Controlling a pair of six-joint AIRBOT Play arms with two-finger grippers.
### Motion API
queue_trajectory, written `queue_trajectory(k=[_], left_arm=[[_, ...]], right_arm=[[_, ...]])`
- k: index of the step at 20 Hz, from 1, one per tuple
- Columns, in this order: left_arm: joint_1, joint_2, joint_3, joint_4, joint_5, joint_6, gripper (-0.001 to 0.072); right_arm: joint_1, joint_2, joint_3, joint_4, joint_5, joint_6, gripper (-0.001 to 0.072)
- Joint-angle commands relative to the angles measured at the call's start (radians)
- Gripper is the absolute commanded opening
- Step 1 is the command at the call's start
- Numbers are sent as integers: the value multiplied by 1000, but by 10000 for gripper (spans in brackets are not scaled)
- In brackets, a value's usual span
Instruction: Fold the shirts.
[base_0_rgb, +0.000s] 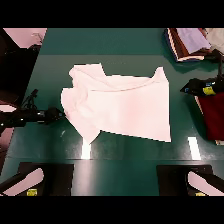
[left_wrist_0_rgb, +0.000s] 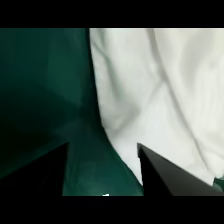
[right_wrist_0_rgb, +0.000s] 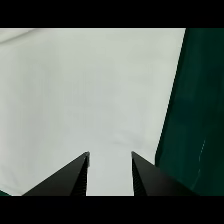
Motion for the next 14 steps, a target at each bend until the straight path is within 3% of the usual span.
queue_trajectory(k=[1,3,6,7,8,9,14], left_arm=[[-117,1,-11,-13,146,-24,497],[-155,1,-11,-12,217,-88,497],[-161,-23,-11,-17,216,-92,495],[-161,-37,-11,-16,213,-106,429],[-161,-46,-11,-18,210,-111,195],[-161,-45,-10,-19,210,-111,33],[-156,11,155,66,55,-111,25]], right_arm=[[1,11,12,6,-3,1,306],[-7,14,16,27,-3,0,306],[-11,14,16,26,7,1,306],[-11,14,16,26,7,1,306],[-11,14,16,26,10,1,306],[-11,14,16,24,23,0,306],[-117,48,-101,16,168,-20,306]])
